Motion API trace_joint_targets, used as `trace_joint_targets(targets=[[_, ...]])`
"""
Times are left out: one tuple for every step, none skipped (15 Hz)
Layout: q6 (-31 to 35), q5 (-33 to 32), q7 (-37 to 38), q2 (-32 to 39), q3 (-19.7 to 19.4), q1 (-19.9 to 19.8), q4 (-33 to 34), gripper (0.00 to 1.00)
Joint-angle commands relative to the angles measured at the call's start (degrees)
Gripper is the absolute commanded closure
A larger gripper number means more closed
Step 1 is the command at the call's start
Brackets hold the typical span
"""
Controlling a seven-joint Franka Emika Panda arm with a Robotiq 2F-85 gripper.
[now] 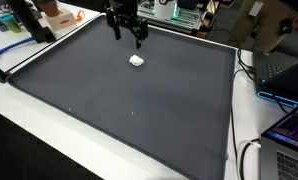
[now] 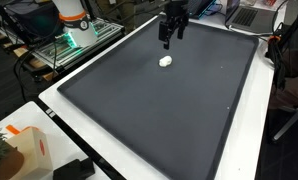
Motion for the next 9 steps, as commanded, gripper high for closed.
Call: trace_joint_targets(targets=[[-5.7, -3.6, 3.9, 3.3, 1.3, -0.8, 4.3, 0.00], [-7.2, -4.1, 4.5, 4.1, 1.3, -0.8, 5.3, 0.00], [-9.0, -4.5, 4.8, 4.8, 1.4, -0.7, 6.4, 0.00], [-10.1, -4.9, 5.3, 5.6, 1.3, -0.7, 7.5, 0.00], [-10.7, -4.6, 5.5, 6.5, 1.4, -0.8, 8.5, 0.00], [-10.4, -3.7, 5.4, 7.4, 1.5, -1.1, 9.6, 0.00], [-8.7, -3.4, 4.3, 5.2, 1.8, -1.2, 6.9, 0.00], [-8.8, -3.4, 4.4, 5.9, 1.7, -1.2, 7.8, 0.00], [-8.8, -3.4, 4.4, 6.5, 1.7, -1.2, 8.4, 0.00]])
